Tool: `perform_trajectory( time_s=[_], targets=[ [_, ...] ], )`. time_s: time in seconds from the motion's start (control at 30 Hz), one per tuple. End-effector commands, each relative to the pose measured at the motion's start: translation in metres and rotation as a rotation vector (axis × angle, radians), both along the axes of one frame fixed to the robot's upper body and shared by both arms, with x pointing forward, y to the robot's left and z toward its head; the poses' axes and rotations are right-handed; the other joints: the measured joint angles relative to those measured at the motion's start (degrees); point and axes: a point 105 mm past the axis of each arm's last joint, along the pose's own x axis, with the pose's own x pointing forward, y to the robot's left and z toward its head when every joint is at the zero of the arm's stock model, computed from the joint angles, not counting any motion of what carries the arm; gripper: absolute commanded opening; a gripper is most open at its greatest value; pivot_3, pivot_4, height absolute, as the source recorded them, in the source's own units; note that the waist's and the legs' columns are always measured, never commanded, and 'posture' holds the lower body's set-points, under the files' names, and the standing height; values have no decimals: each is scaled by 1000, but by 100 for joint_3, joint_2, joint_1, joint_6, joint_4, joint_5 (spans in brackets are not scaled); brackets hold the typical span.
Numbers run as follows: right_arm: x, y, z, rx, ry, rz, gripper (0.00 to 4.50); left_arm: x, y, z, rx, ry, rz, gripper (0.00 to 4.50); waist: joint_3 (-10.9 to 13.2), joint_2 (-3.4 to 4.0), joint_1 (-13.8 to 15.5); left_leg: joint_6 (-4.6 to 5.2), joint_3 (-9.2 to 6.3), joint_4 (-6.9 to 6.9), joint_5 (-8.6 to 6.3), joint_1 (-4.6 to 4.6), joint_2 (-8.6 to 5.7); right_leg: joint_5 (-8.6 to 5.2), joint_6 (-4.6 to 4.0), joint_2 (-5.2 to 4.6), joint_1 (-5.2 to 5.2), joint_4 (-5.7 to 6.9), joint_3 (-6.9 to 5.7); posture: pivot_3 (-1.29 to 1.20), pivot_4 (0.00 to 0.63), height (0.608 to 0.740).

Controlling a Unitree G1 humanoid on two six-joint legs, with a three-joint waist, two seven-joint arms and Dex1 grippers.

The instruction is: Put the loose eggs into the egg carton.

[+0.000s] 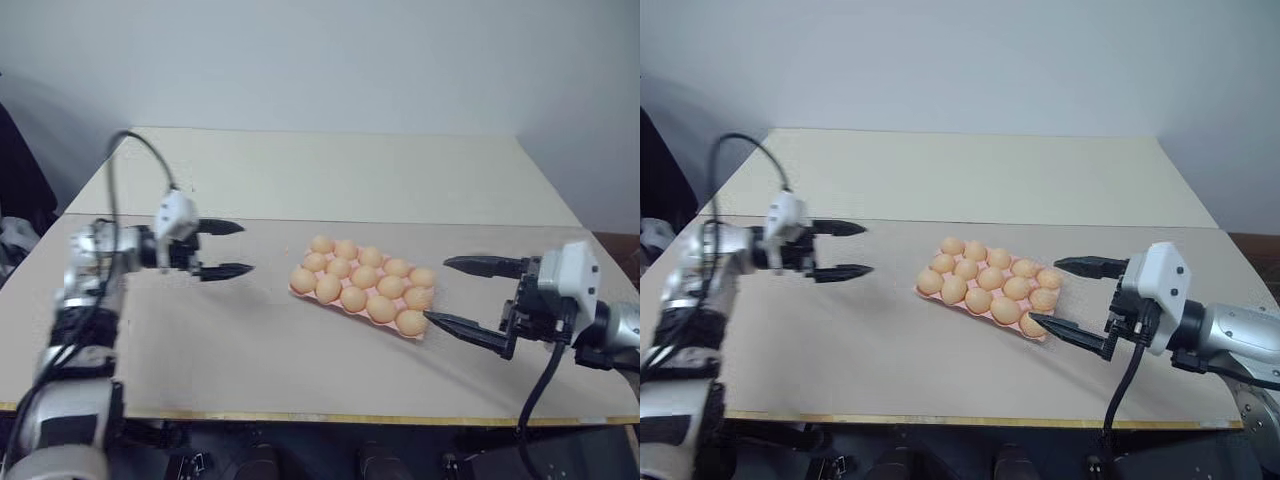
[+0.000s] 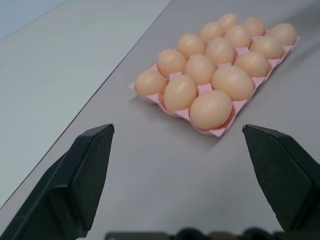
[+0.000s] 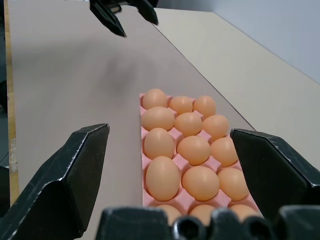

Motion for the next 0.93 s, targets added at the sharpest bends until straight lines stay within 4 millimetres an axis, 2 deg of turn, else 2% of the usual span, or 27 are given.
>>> perform_trajectory(
  time_s=[0.03, 0.2, 0.33, 0.67, 0.93],
  targets=[
    [2, 1, 9, -27, -46, 44, 4500, -32, 25, 23, -32, -29, 23, 4479, 0, 1, -9, 0, 0, 0, 0, 1, 1, 0, 0, 0, 1, 0, 0, 0, 150, 740],
    [6, -2, 11, -45, -15, 96, 4500, -87, 45, 18, -1, 35, 41, 4479, 1, 1, -59, 0, 5, -3, 0, 0, 10, -1, -3, 0, -3, -2, -1, 0, 150, 740],
    [4, -6, 9, -60, 30, 155, 4500, -109, 49, 8, 34, 68, 84, 4479, 2, 3, 10, 0, 8, -3, 0, 9, 13, -2, -7, 0, 3, -2, -3, 0, 150, 740],
    [7, -10, 6, -81, 54, 182, 4500, -112, 29, 10, -24, 52, 134, 4479, 2, 2, 86, -1, 12, -4, -1, 7, 15, -4, -10, 3, 0, -5, -2, 0, 150, 740],
    [8, -8, 4, -74, 65, 194, 4500, -114, 24, 15, -51, 55, 133, 4479, 2, 2, 72, -1, 13, -5, -1, 12, 16, -3, -11, 5, 0, -4, -1, 0, 150, 740]
  ],
)
